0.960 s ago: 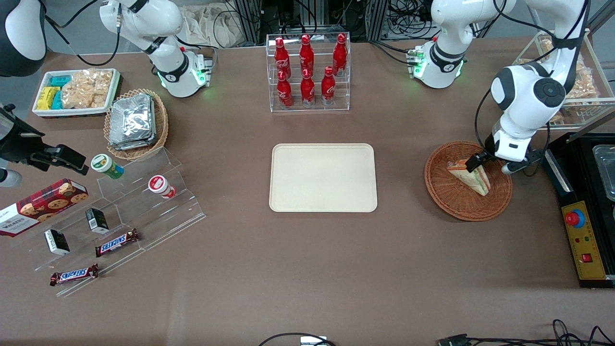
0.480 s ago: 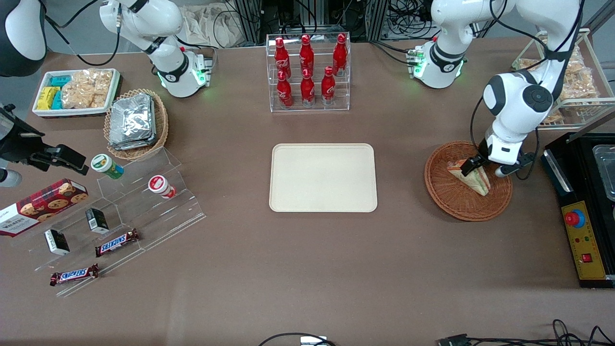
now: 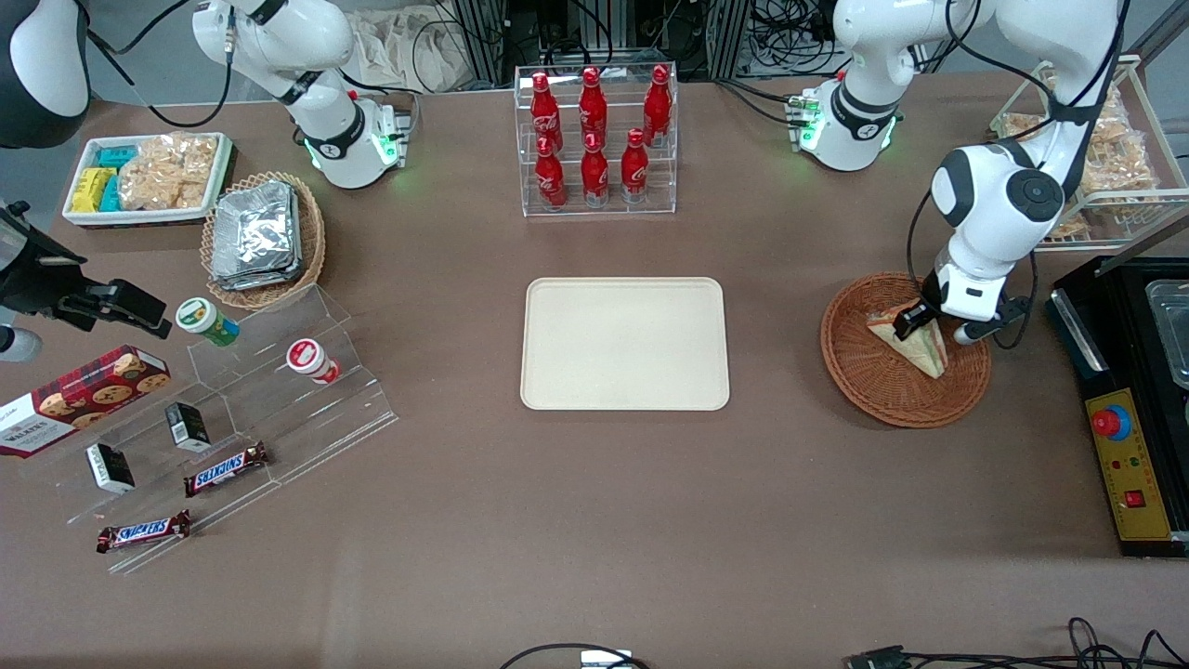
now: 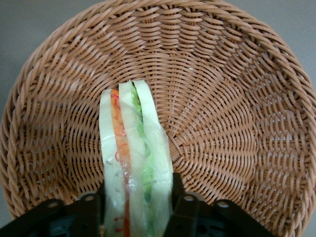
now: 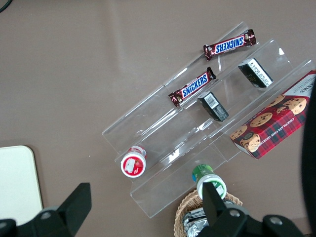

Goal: Place sandwich from basket to tray
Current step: 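Lower the open left gripper around the sandwich and close it, then lift the sandwich out of the basket and carry it toward the tray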

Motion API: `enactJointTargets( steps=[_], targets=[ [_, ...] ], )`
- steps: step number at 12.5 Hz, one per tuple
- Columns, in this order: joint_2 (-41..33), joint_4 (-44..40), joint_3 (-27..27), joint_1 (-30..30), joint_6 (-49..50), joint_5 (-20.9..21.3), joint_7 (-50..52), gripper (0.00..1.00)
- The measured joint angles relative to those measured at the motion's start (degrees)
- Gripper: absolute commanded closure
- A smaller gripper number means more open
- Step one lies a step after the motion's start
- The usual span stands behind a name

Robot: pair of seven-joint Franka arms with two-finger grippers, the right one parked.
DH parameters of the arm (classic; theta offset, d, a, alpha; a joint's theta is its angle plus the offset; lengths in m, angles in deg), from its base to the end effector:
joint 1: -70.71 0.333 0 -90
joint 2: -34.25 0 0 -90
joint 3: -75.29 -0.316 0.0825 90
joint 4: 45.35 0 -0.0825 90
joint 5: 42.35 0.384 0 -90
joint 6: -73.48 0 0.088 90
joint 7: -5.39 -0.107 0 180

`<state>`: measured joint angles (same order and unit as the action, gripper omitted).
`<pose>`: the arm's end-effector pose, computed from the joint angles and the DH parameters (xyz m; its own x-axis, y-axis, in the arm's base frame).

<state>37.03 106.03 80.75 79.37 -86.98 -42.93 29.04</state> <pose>0.4379 0.0246 0.2384 0.8824 0.4604 0.0970 0.4574 -0.8877 0.0524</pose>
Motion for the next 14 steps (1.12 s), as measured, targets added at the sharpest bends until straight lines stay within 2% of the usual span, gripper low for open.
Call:
enactJointTargets(
  steps=[5, 10, 14],
  targets=[
    [-2.1, -2.4, 0.3, -0.2, 2.7, 0.1, -1.0, 1.0],
    [-7.2, -13.8, 1.8, -0.5, 24.7, 0.1, -12.6, 1.0],
    [-7.5, -22.1, 8.0, -0.8, 35.2, 0.1, -15.2, 1.0]
  ],
)
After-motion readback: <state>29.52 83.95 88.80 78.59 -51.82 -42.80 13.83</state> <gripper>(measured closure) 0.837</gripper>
